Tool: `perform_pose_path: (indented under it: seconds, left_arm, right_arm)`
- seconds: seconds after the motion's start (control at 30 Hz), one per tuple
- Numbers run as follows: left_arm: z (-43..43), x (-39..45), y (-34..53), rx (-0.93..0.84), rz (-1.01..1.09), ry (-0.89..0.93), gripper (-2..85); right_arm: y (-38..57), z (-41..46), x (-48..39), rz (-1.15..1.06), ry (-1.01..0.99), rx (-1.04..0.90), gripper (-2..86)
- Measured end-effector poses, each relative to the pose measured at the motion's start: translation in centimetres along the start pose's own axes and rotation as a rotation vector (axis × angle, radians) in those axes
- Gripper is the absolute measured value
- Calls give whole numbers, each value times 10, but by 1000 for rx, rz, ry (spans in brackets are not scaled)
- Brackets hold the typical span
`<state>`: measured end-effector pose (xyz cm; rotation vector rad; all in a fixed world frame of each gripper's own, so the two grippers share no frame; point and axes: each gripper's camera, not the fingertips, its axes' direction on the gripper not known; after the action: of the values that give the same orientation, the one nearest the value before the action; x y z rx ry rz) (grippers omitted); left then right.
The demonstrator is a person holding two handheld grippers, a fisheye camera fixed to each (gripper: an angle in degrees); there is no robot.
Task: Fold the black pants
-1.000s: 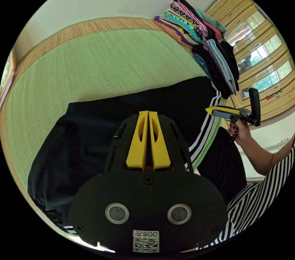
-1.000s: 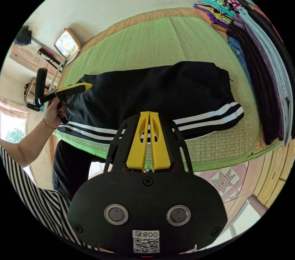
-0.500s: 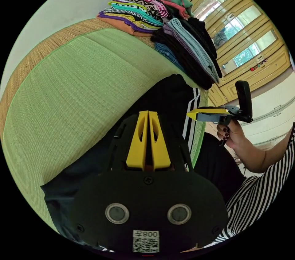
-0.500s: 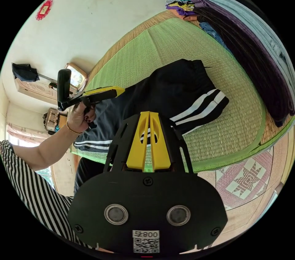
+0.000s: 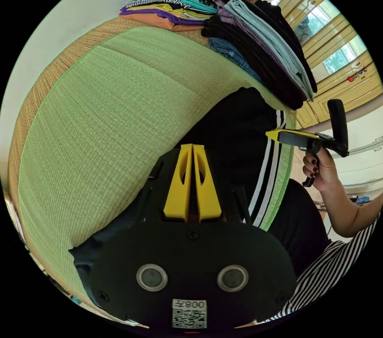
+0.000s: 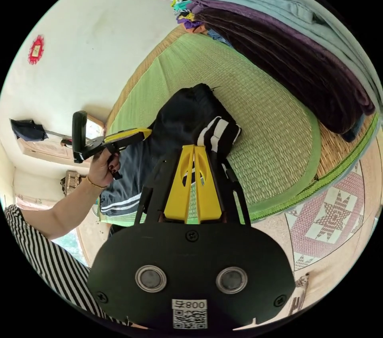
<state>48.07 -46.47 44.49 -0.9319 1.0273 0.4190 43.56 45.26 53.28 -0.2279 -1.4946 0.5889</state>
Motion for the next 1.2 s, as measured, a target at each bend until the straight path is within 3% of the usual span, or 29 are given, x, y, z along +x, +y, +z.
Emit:
perform_pose_path:
  seconds: [0.1,0.2,0.33,0.47,0.57,0.9,1.2]
  left_arm:
    - [-7,3,-17,16,-58,42,1]
    - [-14,27,-41,84,26,118,2]
    - [15,52,-82,-67,84,27,6]
    - [-3,55,-103,42,66,228,23]
    - [-8,65,-123,63,145,234,64]
    - [30,88,-208,-179,300,211,107]
    - [33,88,-220,-254,352,314,61]
  right_arm:
    - [7,-19,13,28,-63,47,0]
    - [9,-28,20,25,-85,63,0]
    - [7,-31,40,46,-125,45,3]
    - [25,-62,39,-4,-65,122,14]
    - [35,-74,53,36,-40,154,44]
    - [19,-72,75,72,-48,150,89]
    - [27,-70,89,74,-123,155,75]
